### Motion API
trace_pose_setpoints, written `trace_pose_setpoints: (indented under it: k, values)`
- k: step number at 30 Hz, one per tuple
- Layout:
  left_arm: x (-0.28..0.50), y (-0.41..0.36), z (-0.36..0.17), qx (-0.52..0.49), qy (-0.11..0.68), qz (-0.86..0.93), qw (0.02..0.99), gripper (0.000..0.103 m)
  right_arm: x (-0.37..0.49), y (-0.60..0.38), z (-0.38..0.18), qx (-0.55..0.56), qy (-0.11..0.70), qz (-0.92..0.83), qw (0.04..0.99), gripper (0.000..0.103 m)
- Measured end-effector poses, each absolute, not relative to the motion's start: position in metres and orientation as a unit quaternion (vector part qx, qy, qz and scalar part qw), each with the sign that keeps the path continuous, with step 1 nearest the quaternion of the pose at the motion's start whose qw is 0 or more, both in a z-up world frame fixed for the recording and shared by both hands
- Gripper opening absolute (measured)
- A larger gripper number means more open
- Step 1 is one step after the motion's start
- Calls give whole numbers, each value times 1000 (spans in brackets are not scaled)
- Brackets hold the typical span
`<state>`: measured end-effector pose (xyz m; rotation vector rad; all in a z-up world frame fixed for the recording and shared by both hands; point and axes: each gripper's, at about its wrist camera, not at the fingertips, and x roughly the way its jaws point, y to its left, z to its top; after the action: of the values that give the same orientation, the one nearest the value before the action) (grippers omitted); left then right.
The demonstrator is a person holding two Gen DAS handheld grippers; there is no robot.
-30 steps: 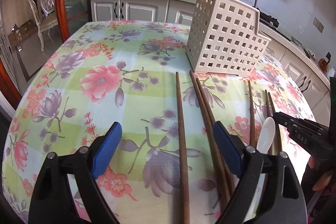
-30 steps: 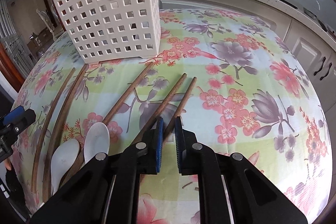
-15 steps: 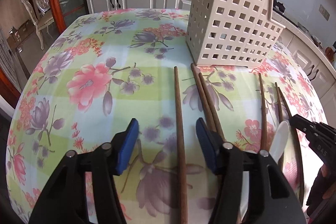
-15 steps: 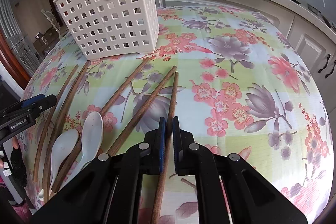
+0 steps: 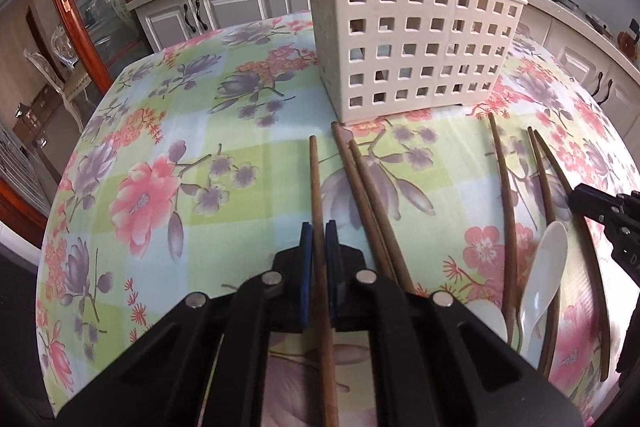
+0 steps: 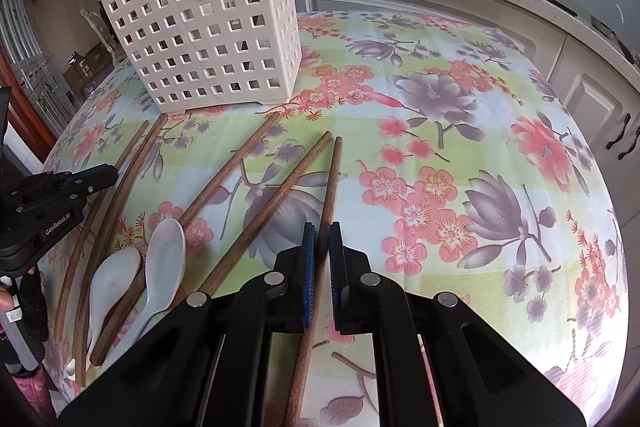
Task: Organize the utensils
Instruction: 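Lift both held chopsticks upright and carry them above the white caddy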
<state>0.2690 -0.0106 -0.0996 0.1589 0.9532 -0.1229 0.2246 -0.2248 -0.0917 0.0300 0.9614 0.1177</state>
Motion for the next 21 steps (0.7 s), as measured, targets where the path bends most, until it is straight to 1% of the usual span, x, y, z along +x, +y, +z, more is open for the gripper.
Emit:
trace_pose_setpoints:
  k: [3, 8, 14, 21]
  values:
    - [268, -7, -98, 62, 460, -66, 883, 6, 224, -223, -92, 4, 460, 57, 886, 7]
    - [265, -1, -97, 40, 455, -72, 887, 6, 221, -227, -90, 21, 451, 54, 891, 6]
    - [247, 6, -76, 24, 421, -71, 904, 6, 209, -231, -70, 35, 416, 61, 906, 6]
    - [217, 11, -40, 9, 369, -76, 926, 6, 186, -229, -37, 36, 367, 76, 926, 6]
